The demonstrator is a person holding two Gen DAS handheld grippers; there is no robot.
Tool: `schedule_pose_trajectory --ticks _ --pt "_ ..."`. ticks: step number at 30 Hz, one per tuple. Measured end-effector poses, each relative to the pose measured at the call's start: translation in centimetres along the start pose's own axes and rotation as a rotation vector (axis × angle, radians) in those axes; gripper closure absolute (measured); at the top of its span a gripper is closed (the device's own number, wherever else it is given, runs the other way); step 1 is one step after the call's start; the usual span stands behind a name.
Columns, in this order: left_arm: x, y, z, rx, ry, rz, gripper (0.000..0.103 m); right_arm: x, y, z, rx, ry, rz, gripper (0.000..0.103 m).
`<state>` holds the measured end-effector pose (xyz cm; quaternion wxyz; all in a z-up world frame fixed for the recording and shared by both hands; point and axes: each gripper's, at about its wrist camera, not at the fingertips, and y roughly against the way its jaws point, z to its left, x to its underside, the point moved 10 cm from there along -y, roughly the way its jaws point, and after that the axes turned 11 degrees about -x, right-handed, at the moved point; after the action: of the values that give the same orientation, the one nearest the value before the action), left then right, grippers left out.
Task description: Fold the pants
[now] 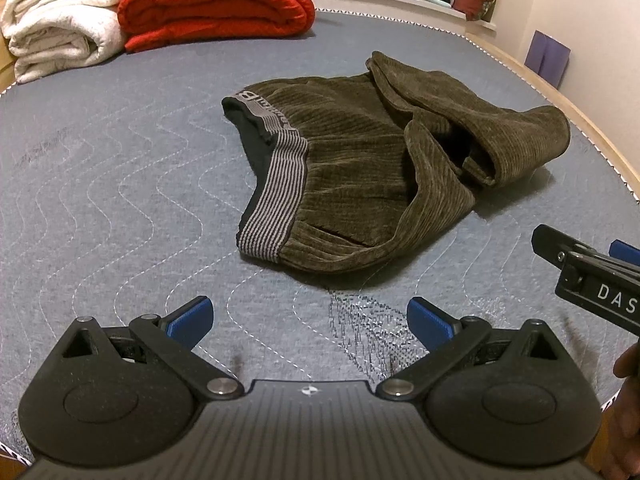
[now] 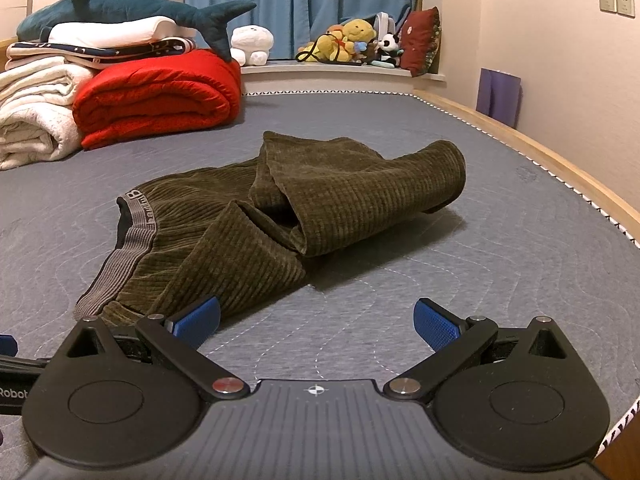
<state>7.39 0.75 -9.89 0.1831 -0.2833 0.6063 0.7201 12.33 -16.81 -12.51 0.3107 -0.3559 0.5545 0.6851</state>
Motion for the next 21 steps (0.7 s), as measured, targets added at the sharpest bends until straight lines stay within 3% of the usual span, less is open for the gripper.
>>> schedule_pose_trajectory --ticks 13,19,20,21 --pt "0.0 0.1 0.0 0.009 0.002 0.009 0.000 0.0 0.0 0.2 -0.001 0.004 0.000 0.001" --pt "-1.4 1.0 1.2 0.096 0.046 -0.005 0.001 -0.5 0.3 0.1 0.001 -0.020 -0.018 0.001" --pt "-2.3 1.0 1.8 0.113 0.059 0.007 0.005 -0.7 0.4 0.1 0.000 -0.028 -0.025 0.001" --pt "-3.2 0.8 2.4 0.124 0.069 0.016 0.018 -0.8 0.5 0.1 -0.004 -0.038 -0.033 0.002"
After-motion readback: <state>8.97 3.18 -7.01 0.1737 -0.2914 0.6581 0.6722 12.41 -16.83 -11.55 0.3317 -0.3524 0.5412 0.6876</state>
